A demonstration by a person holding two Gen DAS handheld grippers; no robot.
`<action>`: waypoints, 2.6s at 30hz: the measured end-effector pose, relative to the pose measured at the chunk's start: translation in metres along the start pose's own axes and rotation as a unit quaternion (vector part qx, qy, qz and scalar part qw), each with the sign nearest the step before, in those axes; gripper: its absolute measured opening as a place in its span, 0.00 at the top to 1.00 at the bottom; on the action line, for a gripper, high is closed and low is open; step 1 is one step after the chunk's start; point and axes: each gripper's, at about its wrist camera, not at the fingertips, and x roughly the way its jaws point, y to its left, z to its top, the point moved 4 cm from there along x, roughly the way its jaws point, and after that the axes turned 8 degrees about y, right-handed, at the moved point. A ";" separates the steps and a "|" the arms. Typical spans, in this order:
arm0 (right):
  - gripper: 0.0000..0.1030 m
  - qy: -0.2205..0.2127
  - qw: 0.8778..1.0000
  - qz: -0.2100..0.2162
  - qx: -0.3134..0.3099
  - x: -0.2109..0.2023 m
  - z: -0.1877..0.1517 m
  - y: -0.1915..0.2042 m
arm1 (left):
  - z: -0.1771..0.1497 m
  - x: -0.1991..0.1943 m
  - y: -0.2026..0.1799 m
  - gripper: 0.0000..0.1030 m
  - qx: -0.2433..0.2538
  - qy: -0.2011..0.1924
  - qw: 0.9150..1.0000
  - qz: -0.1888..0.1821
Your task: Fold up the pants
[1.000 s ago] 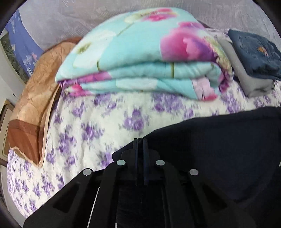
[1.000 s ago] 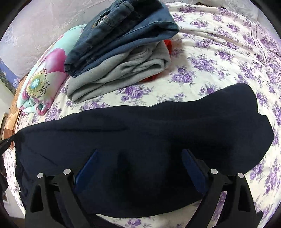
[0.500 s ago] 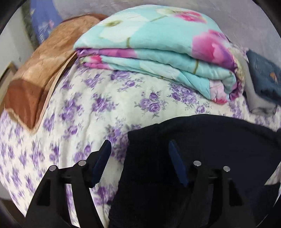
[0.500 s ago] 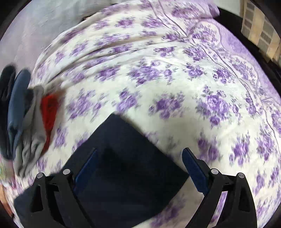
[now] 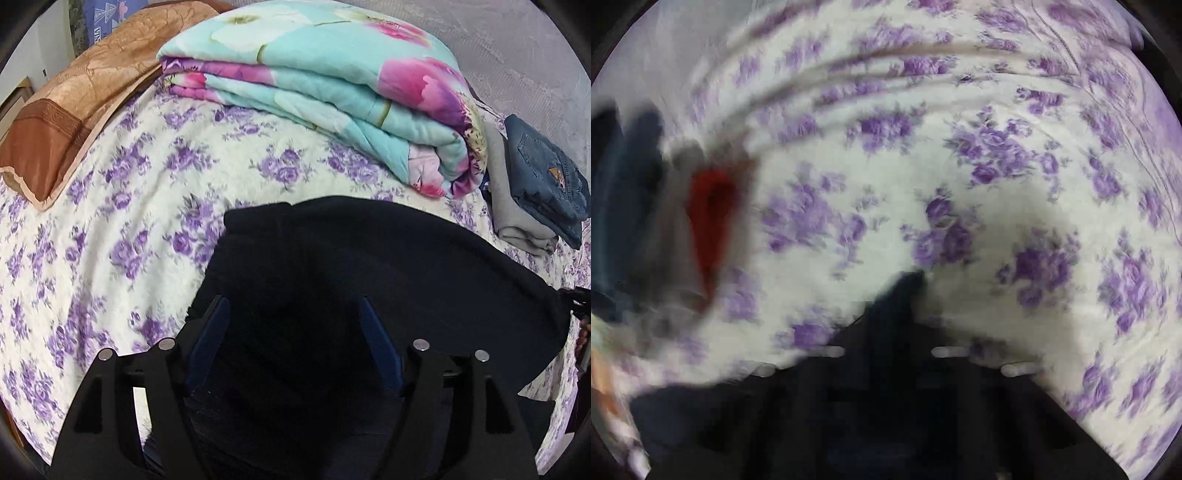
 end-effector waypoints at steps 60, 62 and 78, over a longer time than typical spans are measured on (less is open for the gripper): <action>0.94 0.179 0.876 0.188 -0.406 -0.092 -0.335 0.150 | -0.116 -0.095 0.027 0.97 0.186 -0.004 0.978 -0.098; 0.94 0.209 0.882 0.179 -0.383 -0.071 -0.367 0.136 | -0.138 -0.080 0.041 0.97 0.165 0.025 0.981 -0.100; 0.28 0.028 0.940 0.058 -0.334 -0.129 -0.333 0.115 | -0.158 -0.090 0.086 0.30 0.001 -0.004 0.993 -0.119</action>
